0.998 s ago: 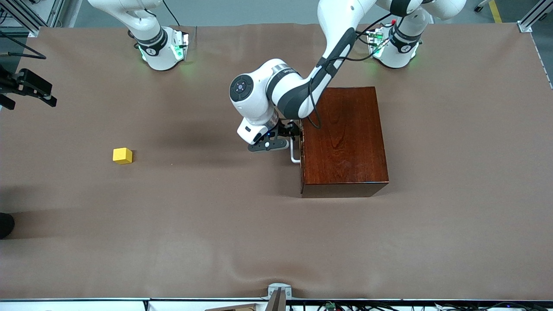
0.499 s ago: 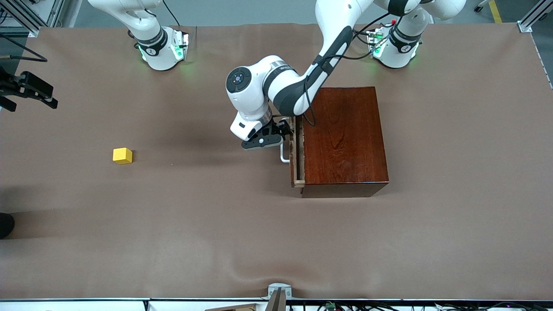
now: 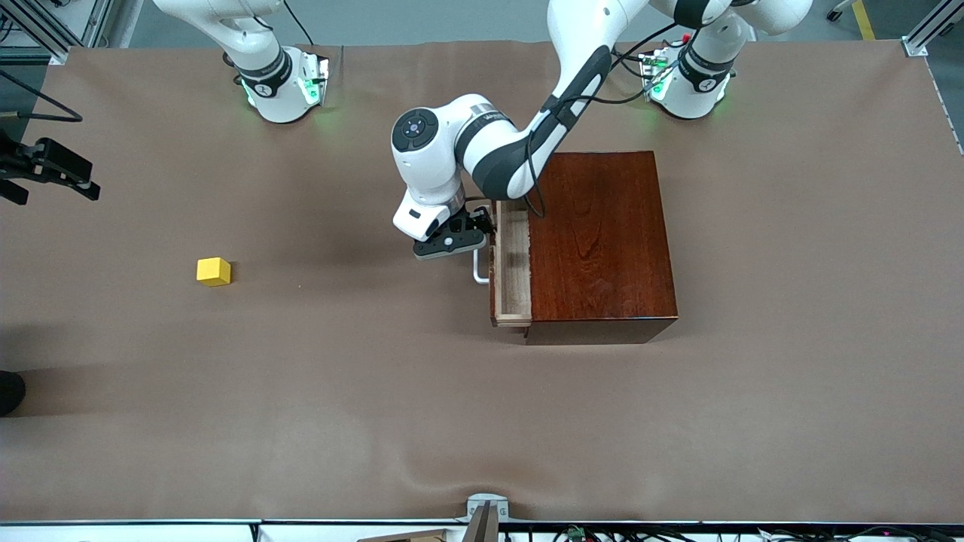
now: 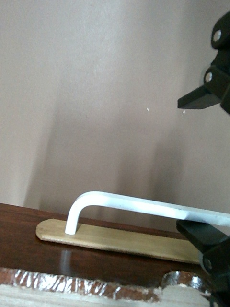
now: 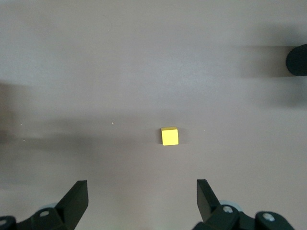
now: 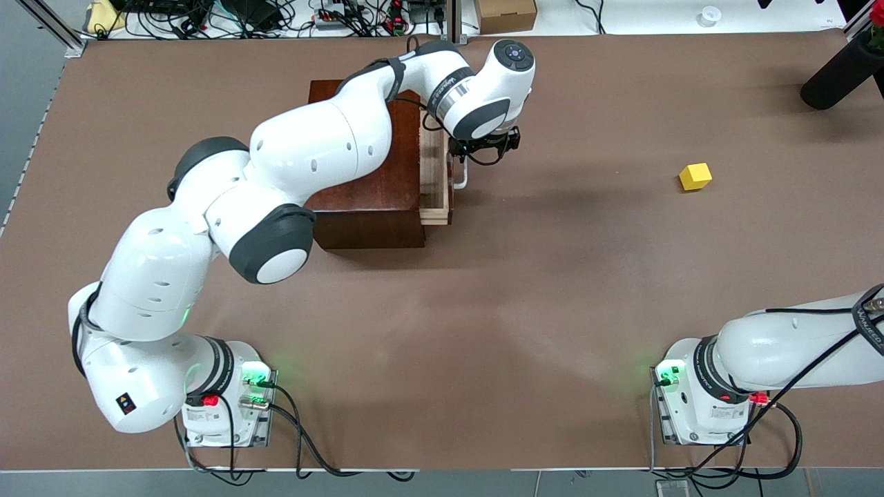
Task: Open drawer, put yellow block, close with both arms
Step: 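Pull the drawer open with the left gripper while the right gripper approaches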
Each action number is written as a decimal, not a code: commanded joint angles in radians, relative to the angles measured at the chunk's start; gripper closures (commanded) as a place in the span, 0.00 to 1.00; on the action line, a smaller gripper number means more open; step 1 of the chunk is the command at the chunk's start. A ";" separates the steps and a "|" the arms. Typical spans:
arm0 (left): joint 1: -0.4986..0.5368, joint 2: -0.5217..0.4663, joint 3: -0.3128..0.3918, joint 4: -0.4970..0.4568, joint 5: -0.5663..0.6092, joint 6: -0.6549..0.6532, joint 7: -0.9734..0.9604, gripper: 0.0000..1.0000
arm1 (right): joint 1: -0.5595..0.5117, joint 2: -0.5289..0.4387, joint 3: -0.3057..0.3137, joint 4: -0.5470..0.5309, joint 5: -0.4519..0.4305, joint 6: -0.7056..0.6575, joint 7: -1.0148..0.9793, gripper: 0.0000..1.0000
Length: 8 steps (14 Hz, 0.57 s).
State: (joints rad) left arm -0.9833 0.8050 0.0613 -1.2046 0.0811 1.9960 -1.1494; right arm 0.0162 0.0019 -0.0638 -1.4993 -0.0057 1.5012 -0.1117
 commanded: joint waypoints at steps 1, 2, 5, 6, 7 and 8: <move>-0.011 0.037 -0.009 0.037 -0.017 0.064 -0.053 0.00 | -0.021 0.027 0.009 0.028 -0.022 -0.007 -0.003 0.00; -0.011 0.037 -0.011 0.039 -0.018 0.070 -0.056 0.00 | -0.019 0.029 0.009 0.028 -0.022 -0.007 -0.003 0.00; -0.009 0.040 -0.014 0.040 -0.029 0.087 -0.058 0.00 | -0.016 0.056 0.010 0.028 -0.022 0.001 -0.003 0.00; -0.009 0.042 -0.014 0.040 -0.038 0.105 -0.062 0.00 | -0.012 0.063 0.010 0.028 -0.025 0.022 -0.002 0.00; -0.009 0.042 -0.014 0.040 -0.040 0.116 -0.067 0.00 | -0.019 0.067 0.010 0.028 -0.020 0.060 0.000 0.00; -0.009 0.045 -0.014 0.043 -0.041 0.119 -0.070 0.00 | -0.019 0.069 0.010 0.022 -0.020 0.083 -0.003 0.00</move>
State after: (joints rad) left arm -0.9834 0.8095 0.0545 -1.2046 0.0686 2.0581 -1.1874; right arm 0.0089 0.0535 -0.0636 -1.4991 -0.0067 1.5596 -0.1119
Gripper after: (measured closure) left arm 0.000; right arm 0.000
